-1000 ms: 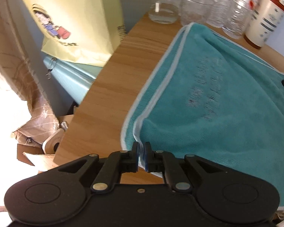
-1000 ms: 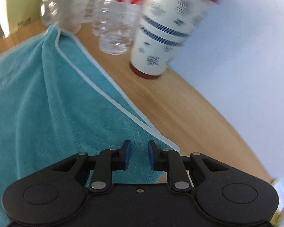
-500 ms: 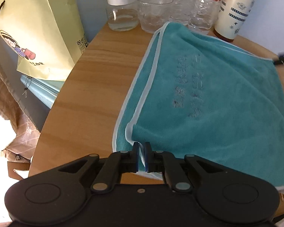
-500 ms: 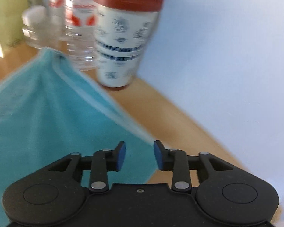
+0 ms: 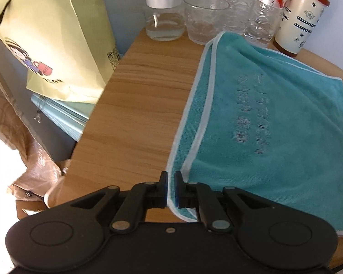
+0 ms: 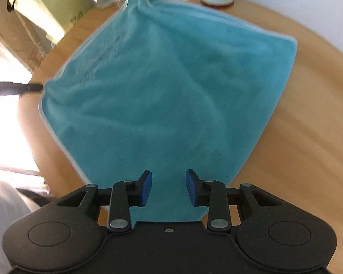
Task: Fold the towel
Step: 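Open both tools and release the folded teal towel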
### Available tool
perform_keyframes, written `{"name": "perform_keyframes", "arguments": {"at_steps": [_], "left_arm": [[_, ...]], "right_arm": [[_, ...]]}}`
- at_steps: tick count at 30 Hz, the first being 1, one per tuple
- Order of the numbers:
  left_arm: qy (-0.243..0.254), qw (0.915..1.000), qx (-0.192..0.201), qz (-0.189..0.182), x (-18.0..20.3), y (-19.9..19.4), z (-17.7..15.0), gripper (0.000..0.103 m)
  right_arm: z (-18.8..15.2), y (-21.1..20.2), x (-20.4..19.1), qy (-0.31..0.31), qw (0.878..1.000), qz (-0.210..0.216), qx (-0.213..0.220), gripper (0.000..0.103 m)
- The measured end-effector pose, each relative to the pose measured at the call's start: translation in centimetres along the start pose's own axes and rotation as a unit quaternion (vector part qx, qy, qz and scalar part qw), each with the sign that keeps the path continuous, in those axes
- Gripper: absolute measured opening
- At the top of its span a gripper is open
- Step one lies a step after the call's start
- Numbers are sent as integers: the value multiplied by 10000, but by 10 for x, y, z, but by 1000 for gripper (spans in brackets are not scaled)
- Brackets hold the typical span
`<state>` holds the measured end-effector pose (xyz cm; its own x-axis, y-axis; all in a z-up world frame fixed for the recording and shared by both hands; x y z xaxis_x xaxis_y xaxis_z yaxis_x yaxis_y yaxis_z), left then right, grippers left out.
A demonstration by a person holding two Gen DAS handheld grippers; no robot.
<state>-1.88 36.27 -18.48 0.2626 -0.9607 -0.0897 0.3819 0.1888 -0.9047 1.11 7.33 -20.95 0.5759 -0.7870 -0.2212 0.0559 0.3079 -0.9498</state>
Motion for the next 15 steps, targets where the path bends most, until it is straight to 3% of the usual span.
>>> {"name": "perform_keyframes", "arguments": {"at_steps": [3, 7, 12, 15], "left_arm": [[-101, 9999, 84, 111, -6, 1, 2, 8], [-111, 9993, 62, 356, -7, 8, 3, 9], [-150, 9993, 80, 327, 9, -2, 0, 9], [120, 9996, 122, 229, 40, -11, -9, 14]], "right_arm": [[-5, -4, -3, -276, 9994, -190, 10, 25], [-21, -8, -2, -740, 9969, -262, -13, 25], [-44, -19, 17, -969, 9947, -283, -189, 24], [-59, -28, 36, -990, 9941, -325, -313, 24]]}}
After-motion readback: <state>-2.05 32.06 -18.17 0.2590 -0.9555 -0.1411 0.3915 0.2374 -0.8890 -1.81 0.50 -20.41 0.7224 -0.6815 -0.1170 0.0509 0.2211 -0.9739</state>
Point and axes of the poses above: each gripper's, at about its wrist camera, not at the fingertips, and y roughly the way its jaws point, x to its right, z to its top, the point moved 8 cm from there along y, roughly the way its jaws point
